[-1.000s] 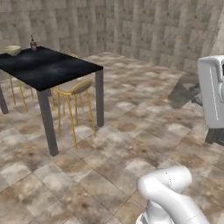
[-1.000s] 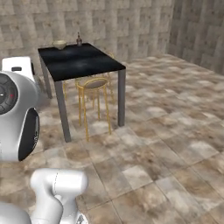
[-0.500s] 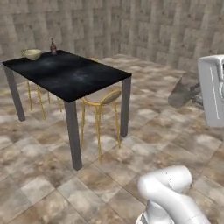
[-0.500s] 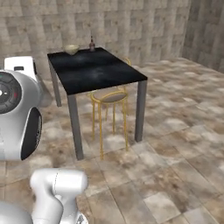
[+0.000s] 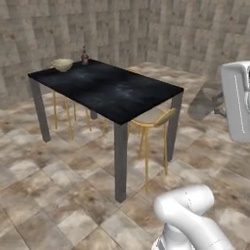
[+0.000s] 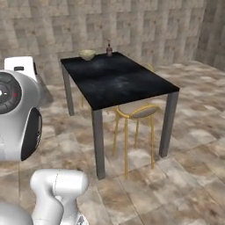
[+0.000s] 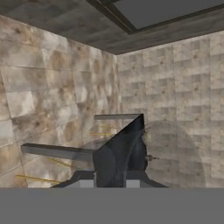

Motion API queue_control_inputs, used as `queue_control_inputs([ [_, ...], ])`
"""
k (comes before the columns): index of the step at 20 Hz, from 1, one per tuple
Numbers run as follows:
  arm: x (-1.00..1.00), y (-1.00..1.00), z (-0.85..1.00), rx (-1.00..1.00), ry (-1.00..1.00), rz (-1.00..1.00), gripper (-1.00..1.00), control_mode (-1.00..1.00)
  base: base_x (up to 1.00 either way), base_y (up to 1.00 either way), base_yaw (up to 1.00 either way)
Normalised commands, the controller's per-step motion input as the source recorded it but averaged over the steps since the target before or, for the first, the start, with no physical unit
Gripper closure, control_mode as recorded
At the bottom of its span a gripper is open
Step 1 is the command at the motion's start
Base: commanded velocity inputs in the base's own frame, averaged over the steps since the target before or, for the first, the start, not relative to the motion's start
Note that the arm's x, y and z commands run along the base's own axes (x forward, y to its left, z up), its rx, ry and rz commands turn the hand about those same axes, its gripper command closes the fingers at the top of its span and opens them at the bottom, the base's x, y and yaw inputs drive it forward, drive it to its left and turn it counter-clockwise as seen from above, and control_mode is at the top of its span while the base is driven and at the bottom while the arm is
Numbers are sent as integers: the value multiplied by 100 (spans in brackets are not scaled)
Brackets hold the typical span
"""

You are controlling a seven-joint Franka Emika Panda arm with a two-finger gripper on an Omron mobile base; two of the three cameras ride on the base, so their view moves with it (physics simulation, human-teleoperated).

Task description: There is a bowl on the dining counter. Grab a lemon wedge from the fridge and place it in the bowl. Then get the liquor bottle and glass cup from the cabinet and place them next to the bowl.

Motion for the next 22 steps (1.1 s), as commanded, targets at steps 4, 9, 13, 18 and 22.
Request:
queue_control_inputs([
  [4,0,0,0,0,0,0,100,100,66,100,-6],
  [9,0,0,0,0,0,0,100,100,94,100,-15],
  [13,0,0,0,0,0,0,100,100,93,100,-18],
  [18,0,0,0,0,0,0,100,100,74,100,-21],
  [22,0,0,0,0,0,0,100,100,57,100,-24],
])
